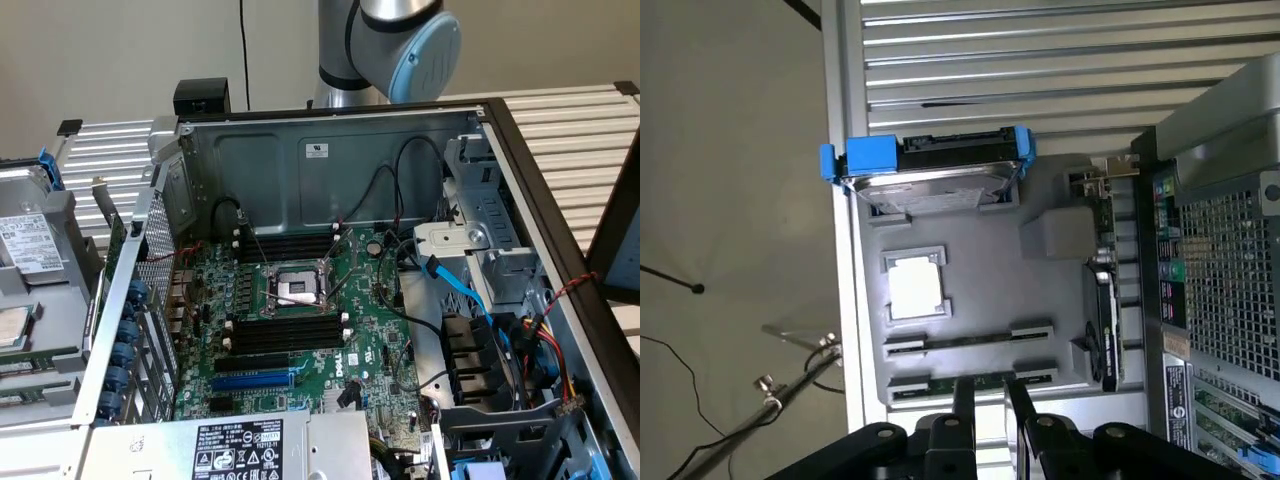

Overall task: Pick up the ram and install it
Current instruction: 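Reach for the ram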

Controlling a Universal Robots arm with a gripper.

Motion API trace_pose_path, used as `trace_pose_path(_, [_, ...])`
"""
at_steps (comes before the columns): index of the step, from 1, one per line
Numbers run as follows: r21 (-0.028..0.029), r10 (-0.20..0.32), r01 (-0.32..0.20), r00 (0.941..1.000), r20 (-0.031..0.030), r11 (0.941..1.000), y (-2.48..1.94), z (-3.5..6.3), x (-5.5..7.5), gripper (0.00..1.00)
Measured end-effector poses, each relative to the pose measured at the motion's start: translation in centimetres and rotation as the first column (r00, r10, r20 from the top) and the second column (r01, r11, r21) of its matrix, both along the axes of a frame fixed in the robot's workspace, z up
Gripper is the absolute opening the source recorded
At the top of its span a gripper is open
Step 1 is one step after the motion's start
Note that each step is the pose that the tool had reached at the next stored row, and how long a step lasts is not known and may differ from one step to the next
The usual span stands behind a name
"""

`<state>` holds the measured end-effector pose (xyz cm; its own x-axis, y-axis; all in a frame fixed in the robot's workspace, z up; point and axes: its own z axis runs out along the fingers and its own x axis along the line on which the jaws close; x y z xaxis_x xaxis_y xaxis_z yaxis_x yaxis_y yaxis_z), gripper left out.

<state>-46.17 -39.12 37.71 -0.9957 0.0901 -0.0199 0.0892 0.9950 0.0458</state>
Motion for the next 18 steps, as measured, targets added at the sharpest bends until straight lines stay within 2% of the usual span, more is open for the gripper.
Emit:
trace_pose_path(4, [0.0003,0.006,-0.006,1.0000,0.0001,1.0000,0.01,0.00,0.00,0.26])
trace_pose_path(7, [0.0005,0.059,-0.059,0.9983,0.0000,0.9983,0.01,0.00,-0.02,0.26])
trace_pose_path(10, [0.0006,0.113,-0.113,0.9936,0.0002,0.9936,0.01,0.01,-0.01,0.26])
trace_pose_path(15, [0.0005,0.203,-0.203,0.9791,0.0002,0.9791,0.00,0.11,-0.01,0.26])
trace_pose_path(16, [0.0005,0.239,-0.239,0.9710,0.0000,0.9710,0.00,0.12,-0.01,0.26])
trace_pose_path(18, [0.0009,0.274,-0.274,0.9617,-0.0011,0.9617,0.01,0.09,-0.01,0.26])
